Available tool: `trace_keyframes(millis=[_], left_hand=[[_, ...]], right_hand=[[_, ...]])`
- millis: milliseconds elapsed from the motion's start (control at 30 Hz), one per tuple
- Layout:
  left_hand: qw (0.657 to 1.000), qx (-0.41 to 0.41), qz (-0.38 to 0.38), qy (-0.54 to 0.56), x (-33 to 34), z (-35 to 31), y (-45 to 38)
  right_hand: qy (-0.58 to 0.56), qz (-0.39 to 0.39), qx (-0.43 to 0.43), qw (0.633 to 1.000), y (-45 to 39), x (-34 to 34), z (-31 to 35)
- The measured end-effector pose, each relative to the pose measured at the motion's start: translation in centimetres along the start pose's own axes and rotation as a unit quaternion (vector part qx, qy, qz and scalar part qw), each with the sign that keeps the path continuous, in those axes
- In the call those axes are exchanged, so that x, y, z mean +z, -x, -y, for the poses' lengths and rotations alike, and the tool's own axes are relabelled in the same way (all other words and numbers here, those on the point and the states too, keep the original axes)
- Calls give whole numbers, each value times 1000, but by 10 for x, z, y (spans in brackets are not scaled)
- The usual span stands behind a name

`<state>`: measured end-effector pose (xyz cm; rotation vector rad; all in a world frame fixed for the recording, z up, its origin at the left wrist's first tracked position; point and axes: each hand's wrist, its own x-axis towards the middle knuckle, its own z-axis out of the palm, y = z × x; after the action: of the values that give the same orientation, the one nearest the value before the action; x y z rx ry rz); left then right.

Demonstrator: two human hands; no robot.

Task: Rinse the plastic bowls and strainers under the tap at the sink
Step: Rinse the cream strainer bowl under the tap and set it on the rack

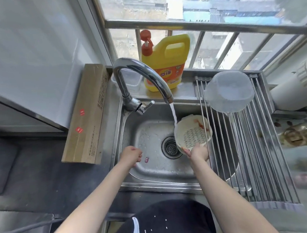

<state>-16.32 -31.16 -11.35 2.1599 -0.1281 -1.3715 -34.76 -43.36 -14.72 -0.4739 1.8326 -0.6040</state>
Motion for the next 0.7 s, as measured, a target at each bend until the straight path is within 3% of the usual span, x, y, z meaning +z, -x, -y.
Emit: trace_keyframes(millis=[100,300,500,600,700], left_hand=[[1000,10,1,-14,-3,-3,3],[998,-5,48,46,-2,-9,12],[984,-39,144,101,11,-8,11],[984,-32,98,145,22,-7,2],[987,-34,27,157,26,-6,-10]], right_hand=[[59,32,-84,994,13,0,4],[18,102,-116,988,38,-3,-3],[43,208,-49,976,58,4,-10],[77,255,-15,964,56,6,-12],[18,270,67,960,41,9,-19]])
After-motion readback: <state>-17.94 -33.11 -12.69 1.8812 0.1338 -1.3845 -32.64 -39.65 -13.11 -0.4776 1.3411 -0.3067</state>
